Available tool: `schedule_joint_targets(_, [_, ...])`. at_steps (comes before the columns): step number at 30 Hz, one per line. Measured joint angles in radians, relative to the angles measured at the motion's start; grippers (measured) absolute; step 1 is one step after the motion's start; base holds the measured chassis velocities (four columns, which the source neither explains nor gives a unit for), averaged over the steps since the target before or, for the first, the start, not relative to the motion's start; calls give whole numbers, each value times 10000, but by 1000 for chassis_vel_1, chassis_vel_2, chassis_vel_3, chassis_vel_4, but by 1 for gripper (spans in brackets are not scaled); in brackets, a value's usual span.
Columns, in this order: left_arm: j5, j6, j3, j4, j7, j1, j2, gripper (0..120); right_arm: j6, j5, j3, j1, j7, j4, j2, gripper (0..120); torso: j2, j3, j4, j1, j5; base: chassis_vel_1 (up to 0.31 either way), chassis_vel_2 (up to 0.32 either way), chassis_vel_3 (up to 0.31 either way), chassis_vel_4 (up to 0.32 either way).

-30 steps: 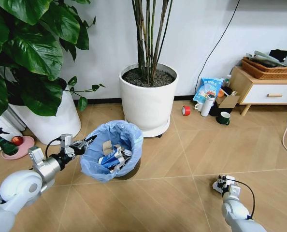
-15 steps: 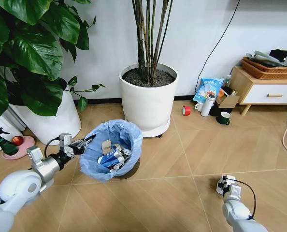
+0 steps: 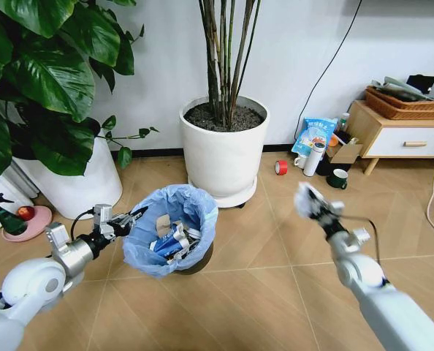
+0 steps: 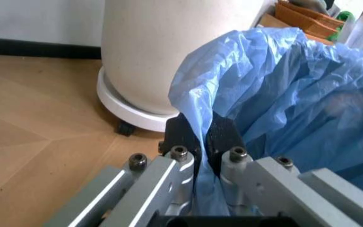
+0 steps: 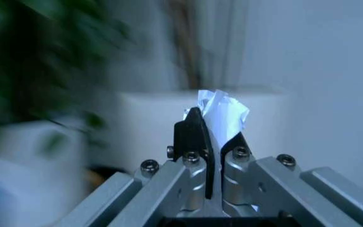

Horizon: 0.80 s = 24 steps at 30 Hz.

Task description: Pick up the trash bin and place the garbage on the floor into it.

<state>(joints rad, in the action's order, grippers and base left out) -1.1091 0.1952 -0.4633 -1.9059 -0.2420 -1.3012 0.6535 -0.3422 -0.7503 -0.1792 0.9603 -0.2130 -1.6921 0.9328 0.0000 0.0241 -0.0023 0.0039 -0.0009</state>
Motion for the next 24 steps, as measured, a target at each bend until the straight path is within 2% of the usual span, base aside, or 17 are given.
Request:
schedule_joint_targets(5, [43, 0, 377, 215, -1, 378, 50, 0, -4, -1337, 2342, -2450, -726, -1264, -9, 0, 0, -1, 6, 0, -4, 0, 0, 0, 0])
schedule_joint_targets(6, [43, 0, 377, 215, -1, 378, 50, 0, -4, -1337, 2342, -2450, -726, -1264, -9, 0, 0, -1, 6, 0, -4, 0, 0, 0, 0])
schedule_joint_targets(10, [14, 0, 642, 412, 43, 734, 64, 0, 70, -1953, 3621, -3389, -1159, -1459, 190, 0, 0, 0, 2, 0, 1, 0, 0, 0, 0])
schedule_joint_targets(16, [-57, 4, 777, 507, 82, 966, 66, 0, 41, -2020, 4659, -3417, -1737, -1160, 317, 0, 0, 0, -1, 0, 1, 0, 0, 0, 0])
schedule_joint_targets(24, [-428, 126, 934, 360, 494, 1087, 73, 0, -61, -1653, 5555, -3202, -1773, -521, 471, 0, 0, -1, -1, 0, 1, 0, 0, 0, 0])
